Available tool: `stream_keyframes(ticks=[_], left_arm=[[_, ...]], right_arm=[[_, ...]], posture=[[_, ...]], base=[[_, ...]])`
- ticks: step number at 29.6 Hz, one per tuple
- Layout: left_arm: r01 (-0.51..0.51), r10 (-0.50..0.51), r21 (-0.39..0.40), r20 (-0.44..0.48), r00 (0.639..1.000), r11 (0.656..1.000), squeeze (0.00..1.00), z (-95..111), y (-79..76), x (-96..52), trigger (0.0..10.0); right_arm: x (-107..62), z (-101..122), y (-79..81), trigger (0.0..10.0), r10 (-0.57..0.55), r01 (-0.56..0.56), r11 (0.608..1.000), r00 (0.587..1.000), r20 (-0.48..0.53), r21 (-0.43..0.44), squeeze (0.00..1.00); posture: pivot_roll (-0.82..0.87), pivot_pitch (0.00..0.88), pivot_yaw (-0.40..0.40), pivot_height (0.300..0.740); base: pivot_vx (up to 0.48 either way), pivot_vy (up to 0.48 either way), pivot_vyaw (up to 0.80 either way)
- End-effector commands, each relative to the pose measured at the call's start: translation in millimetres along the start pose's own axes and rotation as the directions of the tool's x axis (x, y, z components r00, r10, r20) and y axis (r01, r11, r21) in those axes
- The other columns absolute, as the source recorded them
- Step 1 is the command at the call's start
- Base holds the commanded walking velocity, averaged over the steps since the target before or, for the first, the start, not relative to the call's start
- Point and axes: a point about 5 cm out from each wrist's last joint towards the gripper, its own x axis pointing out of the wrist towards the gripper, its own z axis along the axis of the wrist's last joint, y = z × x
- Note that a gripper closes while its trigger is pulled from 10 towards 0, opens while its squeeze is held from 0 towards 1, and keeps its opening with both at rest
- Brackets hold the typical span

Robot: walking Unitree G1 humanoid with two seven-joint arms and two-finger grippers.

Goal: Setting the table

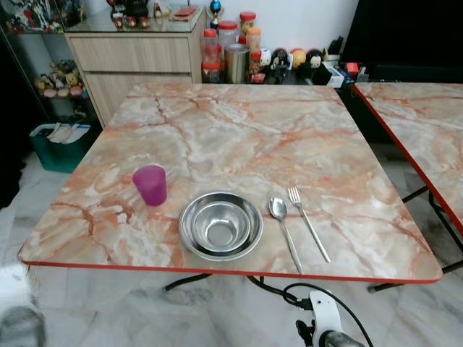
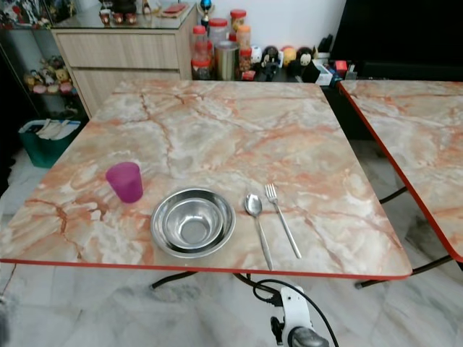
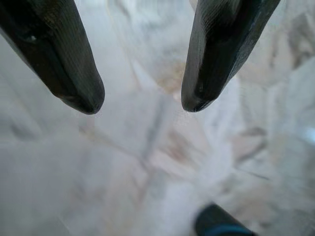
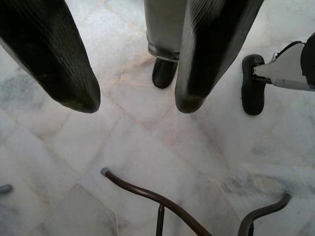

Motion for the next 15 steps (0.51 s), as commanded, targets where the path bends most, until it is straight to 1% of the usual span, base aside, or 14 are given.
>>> stream_keyframes(ticks=[1,3,4,8,9,10,12,13,15], left_arm=[[0.027,-0.027,0.035,0.003,1.0,0.999,0.0,-4.2,-2.9,-1.0,10.0],[0.076,-0.075,0.04,-0.028,0.997,0.996,0.0,-17.2,-15.3,-6.0,10.0],[0.087,-0.086,0.042,-0.033,0.996,0.995,0.0,-19.3,-17.5,-6.9,10.0],[0.202,-0.196,0.078,-0.073,0.978,0.976,0.0,-34.1,-40.7,-16.4,10.0],[0.214,-0.208,0.08,-0.075,0.975,0.974,0.0,-35.1,-42.7,-17.2,10.0],[0.251,-0.245,0.091,-0.074,0.967,0.964,0.0,-37.6,-51.0,-20.7,10.0],[0.278,-0.271,0.091,-0.087,0.959,0.956,0.0,-41.0,-58.1,-24.1,10.0],[0.309,-0.301,0.094,-0.091,0.949,0.946,0.0,-43.1,-65.6,-27.5,10.0],[0.33,-0.321,0.096,-0.092,0.943,0.939,0.0,-43.9,-71.0,-29.9,10.0]], right_arm=[[0.1,1.2,0.0,10.0,-0.003,0.003,1.0,1.0,0.005,0.009,0.0],[0.1,0.6,0.1,10.0,-0.003,0.003,1.0,1.0,0.004,0.007,0.0],[0.1,0.5,0.1,10.0,-0.003,0.003,1.0,1.0,0.003,0.007,0.0],[0.0,0.0,0.2,10.0,-0.002,0.002,1.0,1.0,0.003,0.007,0.0],[0.0,0.0,0.2,10.0,-0.002,0.002,1.0,1.0,0.003,0.007,0.0],[0.0,-0.2,0.2,10.0,-0.003,0.003,1.0,1.0,0.003,0.009,0.0],[0.0,-0.4,0.1,10.0,-0.003,0.003,1.0,1.0,0.004,0.009,0.0],[-0.1,-0.5,0.0,10.0,-0.003,0.003,1.0,1.0,0.004,0.012,0.0],[-0.1,-0.7,0.0,10.0,-0.003,0.003,1.0,1.0,0.005,0.013,0.0]], posture=[[0.1,0.0,0.014,0.74],[0.1,0.0,0.014,0.74],[0.1,0.0,0.014,0.74],[0.1,0.0,0.017,0.74],[0.1,0.0,0.017,0.74],[0.1,0.0,0.017,0.74],[0.09,0.0,0.016,0.74],[0.09,0.0,0.016,0.74],[0.09,0.0,0.014,0.74]], base=[[0.0,0.0,0.0],[0.0,0.0,0.0],[0.0,0.0,0.0],[0.0,0.0,0.0],[0.0,0.0,0.0],[0.0,0.0,0.0],[0.0,0.0,0.0],[0.0,0.0,0.0],[0.0,0.0,0.0]])
